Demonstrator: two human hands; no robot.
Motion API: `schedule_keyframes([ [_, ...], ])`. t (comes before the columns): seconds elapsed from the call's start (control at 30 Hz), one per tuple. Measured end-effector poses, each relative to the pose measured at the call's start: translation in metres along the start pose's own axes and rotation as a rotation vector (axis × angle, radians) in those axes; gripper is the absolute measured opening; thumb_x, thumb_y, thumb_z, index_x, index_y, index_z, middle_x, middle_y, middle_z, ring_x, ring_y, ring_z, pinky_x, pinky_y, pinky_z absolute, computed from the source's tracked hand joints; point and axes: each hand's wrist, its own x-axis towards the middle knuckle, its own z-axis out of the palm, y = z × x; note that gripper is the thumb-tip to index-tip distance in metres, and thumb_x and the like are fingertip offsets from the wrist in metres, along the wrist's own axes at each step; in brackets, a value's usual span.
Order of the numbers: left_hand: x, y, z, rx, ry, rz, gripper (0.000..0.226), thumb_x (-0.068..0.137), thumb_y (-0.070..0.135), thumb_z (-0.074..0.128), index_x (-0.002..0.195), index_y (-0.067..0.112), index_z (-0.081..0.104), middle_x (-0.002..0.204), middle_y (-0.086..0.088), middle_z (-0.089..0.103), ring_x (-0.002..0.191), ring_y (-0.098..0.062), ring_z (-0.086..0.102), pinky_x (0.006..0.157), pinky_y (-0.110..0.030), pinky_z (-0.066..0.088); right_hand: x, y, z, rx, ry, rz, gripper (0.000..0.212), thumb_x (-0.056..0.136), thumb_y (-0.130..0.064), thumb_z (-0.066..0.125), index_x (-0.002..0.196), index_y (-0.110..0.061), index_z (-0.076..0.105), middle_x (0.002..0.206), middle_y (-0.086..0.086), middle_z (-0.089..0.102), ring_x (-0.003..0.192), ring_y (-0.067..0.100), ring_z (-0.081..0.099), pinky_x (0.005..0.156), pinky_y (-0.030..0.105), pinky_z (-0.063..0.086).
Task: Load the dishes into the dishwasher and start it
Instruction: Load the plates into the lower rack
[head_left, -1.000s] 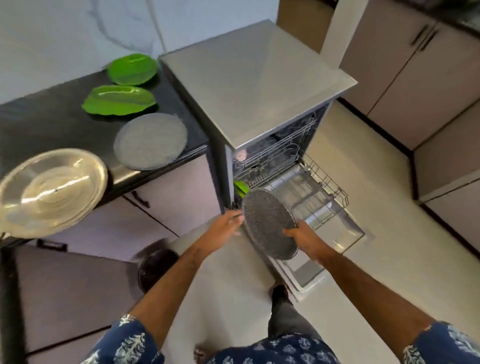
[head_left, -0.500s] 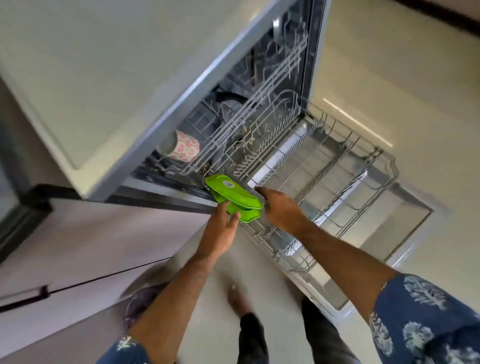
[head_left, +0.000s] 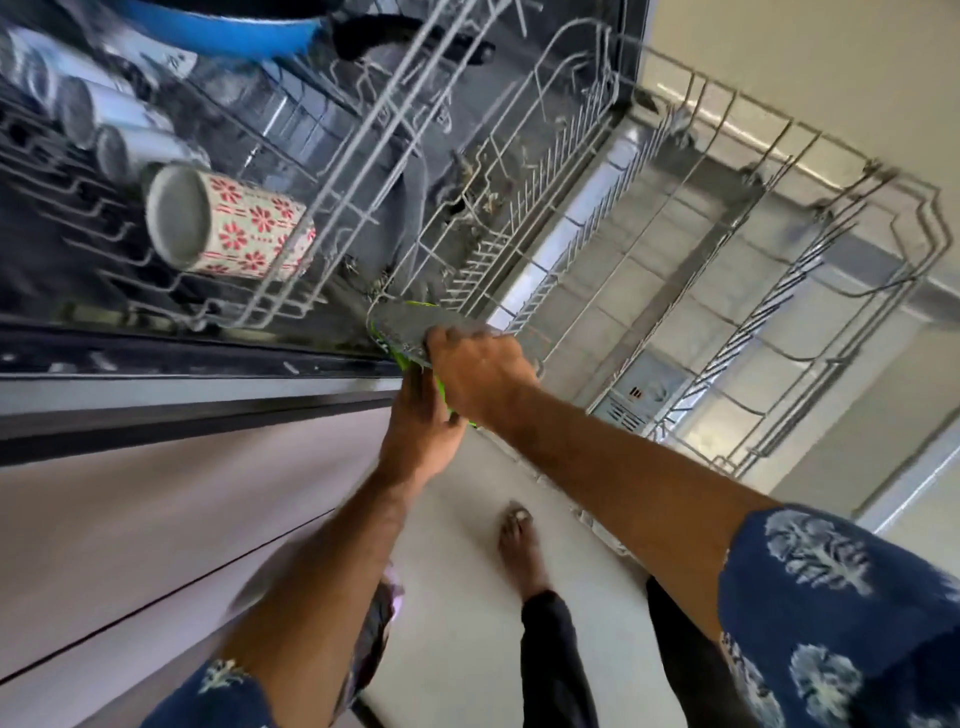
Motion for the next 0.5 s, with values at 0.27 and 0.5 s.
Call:
schedule_keyframes([
  [0.27,0.000,-0.026,0.008,-0.014,-0.061,-0.042,0.081,0.086,0.050,0.039,0.150,-0.001,0.037,0.153,-0.025,0.037,0.142,-0.039,0.038,0.112,-0.049,0.038,0.002,-0.012,-0.010,-0.032,0.040,0.033,0.030,0.097,-0.013,0.040,0.125,-0.007,0.048,0.114,0.009,0.066,0.098,0.031,0.069,0.065,0.037,0.049],
  [0.5,-0.001,-0.029,0.009,-0.104,-0.130,-0.105,0.067,0.093,0.045,0.048,0.149,0.010,0.039,0.155,-0.012,0.040,0.142,-0.028,0.040,0.116,-0.044,0.036,0.001,-0.022,-0.039,-0.029,0.131,0.028,0.027,0.095,-0.013,0.043,0.121,-0.010,0.049,0.109,0.004,0.067,0.093,0.027,0.070,0.060,0.034,0.036],
])
